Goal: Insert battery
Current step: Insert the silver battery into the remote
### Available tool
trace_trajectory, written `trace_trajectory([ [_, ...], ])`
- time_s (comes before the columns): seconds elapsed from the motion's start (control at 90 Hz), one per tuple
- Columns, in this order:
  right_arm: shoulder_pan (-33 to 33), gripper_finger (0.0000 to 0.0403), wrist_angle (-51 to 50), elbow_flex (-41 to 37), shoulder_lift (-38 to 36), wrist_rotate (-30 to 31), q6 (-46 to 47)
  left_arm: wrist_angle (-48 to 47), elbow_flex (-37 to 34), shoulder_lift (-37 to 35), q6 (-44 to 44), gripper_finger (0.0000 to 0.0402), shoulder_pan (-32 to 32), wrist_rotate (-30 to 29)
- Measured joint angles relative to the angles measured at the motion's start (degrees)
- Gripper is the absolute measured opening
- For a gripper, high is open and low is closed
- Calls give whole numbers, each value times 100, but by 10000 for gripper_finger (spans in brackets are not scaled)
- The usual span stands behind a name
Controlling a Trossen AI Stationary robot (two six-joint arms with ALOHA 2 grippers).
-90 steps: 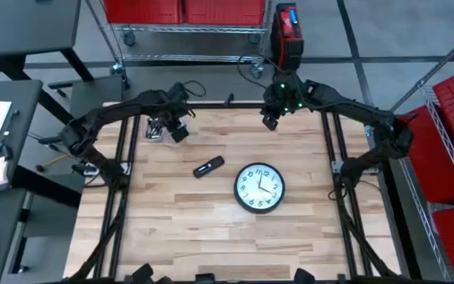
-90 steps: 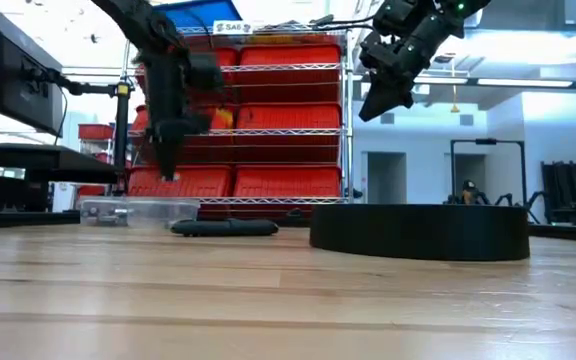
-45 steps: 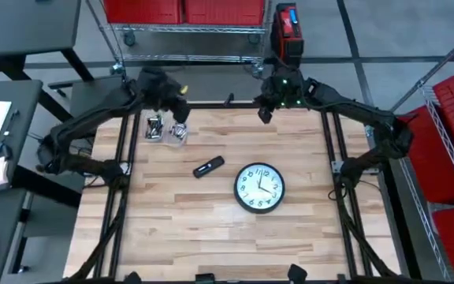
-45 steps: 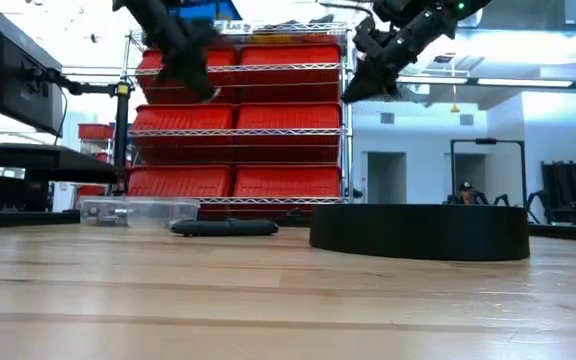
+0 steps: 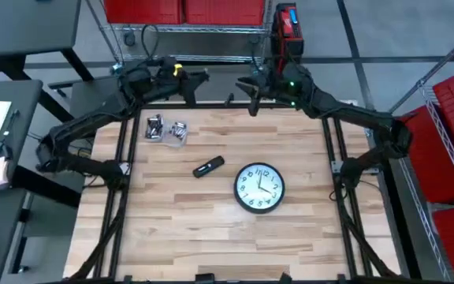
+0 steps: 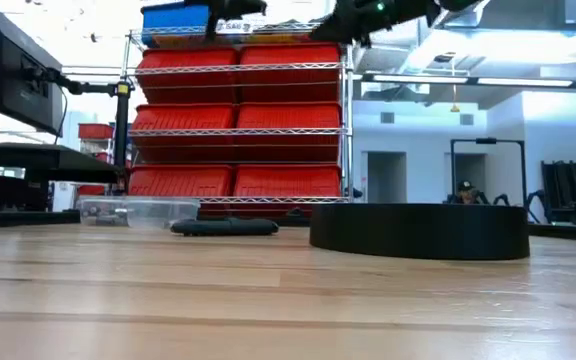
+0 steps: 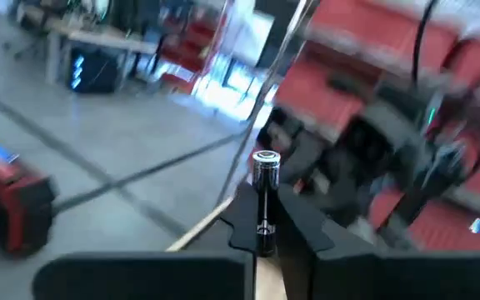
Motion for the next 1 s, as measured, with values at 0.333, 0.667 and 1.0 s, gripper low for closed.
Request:
trace_trajectory([
  [0.333, 620, 156, 1479, -2, 0, 1558, -1443, 1681, 0, 596, -1202, 2, -228, -124],
  [0.667, 881, 156, 1514, -2, 0, 1693, -1987, 2701, 0, 1204, -2429, 2, -389, -200],
  [1.0, 863, 145, 1313, -2, 0, 1718, -2002, 2884, 503, 1754, -2625, 2, -668, -261],
])
